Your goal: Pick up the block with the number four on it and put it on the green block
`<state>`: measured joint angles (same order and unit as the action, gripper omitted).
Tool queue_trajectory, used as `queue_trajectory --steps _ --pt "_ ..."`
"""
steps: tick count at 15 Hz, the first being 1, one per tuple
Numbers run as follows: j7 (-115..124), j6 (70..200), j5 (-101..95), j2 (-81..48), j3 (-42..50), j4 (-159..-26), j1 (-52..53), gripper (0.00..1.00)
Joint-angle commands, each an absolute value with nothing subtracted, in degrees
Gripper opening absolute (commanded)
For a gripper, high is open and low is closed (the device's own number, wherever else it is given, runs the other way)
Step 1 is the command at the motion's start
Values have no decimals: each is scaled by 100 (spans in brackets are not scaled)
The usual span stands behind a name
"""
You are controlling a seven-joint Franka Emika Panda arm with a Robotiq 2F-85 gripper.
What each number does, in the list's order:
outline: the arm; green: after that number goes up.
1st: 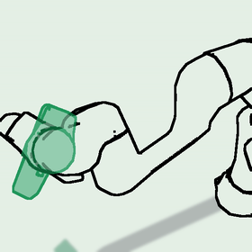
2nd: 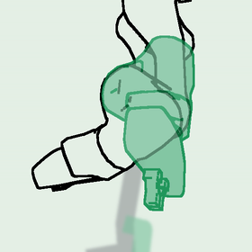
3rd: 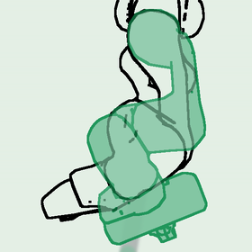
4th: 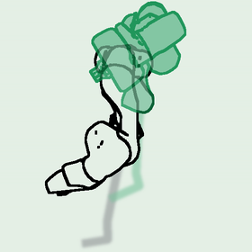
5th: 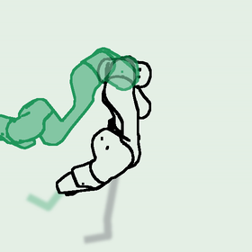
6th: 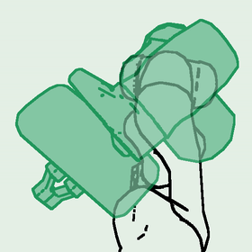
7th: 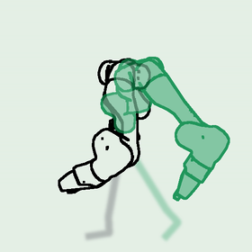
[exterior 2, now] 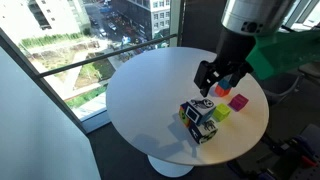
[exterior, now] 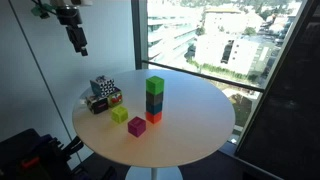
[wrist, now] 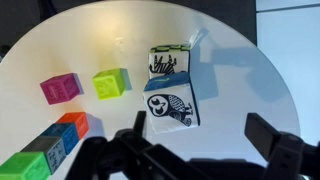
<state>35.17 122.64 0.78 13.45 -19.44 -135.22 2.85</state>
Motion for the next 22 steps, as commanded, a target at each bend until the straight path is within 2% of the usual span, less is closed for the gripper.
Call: queue_trajectory --steps 1,16,22 --pt "3555 12254 27 1331 -1763 -13514 472 100" --pt "3106 12281 17 763 -1430 -13272 541 100" --pt "2085 12868 58 440 -1222 -13303 626 100"
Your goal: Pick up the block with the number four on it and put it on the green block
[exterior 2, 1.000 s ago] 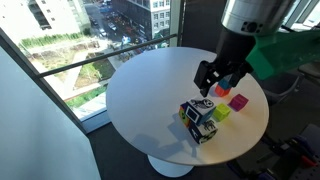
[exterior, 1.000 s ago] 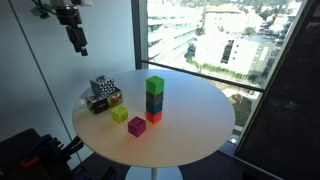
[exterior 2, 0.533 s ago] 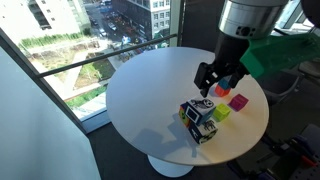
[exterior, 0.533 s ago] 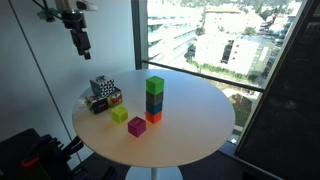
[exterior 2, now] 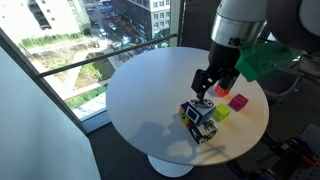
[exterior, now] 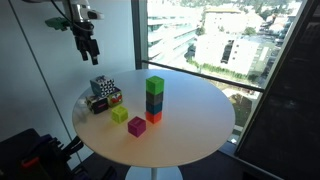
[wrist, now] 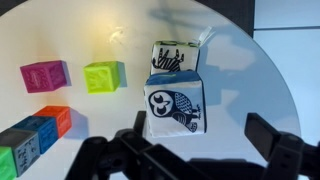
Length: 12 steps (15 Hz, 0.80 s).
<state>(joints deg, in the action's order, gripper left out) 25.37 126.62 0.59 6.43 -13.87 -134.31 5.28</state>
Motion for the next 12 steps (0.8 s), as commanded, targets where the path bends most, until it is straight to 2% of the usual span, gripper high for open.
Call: queue_trajectory --steps 1,12 --pt "1948 12948 37 370 -1195 -13297 627 100" --pt "1131 13133 -1 -152 -975 -13261 629 100"
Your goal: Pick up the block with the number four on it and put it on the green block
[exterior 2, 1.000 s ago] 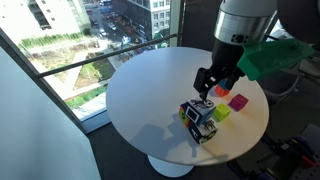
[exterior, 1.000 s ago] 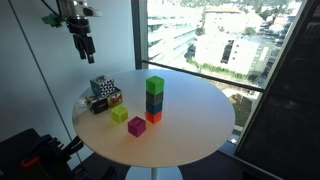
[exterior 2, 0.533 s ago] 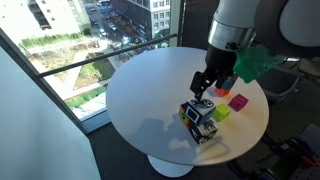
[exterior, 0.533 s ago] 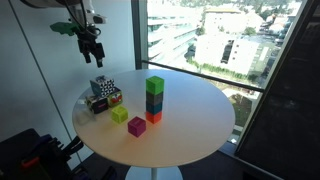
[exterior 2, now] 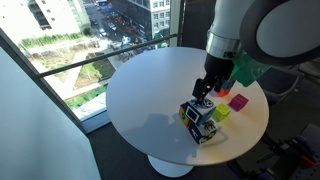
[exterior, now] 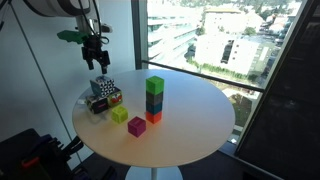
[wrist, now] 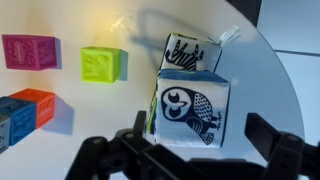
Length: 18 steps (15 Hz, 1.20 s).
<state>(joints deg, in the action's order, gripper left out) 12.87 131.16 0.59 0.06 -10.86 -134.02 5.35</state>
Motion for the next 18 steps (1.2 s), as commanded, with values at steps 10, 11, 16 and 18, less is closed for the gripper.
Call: queue_trajectory --steps 10,11,16,18 --pt "1447 13482 -461 -393 -927 -13274 721 100" --pt "1466 13506 -493 -411 -916 -13273 725 100" --pt "1524 13597 -512 -467 -888 -13298 742 100" --pt "1539 13615 -502 -488 -878 -13303 747 100"
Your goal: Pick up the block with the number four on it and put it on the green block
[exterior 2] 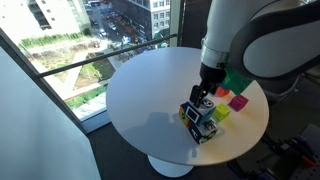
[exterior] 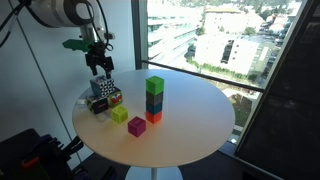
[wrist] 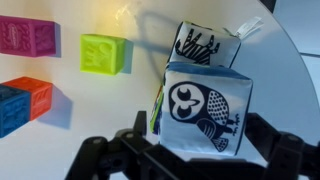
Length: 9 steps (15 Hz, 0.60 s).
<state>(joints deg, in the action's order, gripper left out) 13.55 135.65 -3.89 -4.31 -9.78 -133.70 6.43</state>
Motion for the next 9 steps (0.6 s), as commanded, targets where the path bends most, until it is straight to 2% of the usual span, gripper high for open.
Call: queue_trajectory --steps 1,9 --pt "1550 13625 -499 -491 -873 -13308 749 100" --pt "1727 13682 -435 -556 -862 -13331 770 100"
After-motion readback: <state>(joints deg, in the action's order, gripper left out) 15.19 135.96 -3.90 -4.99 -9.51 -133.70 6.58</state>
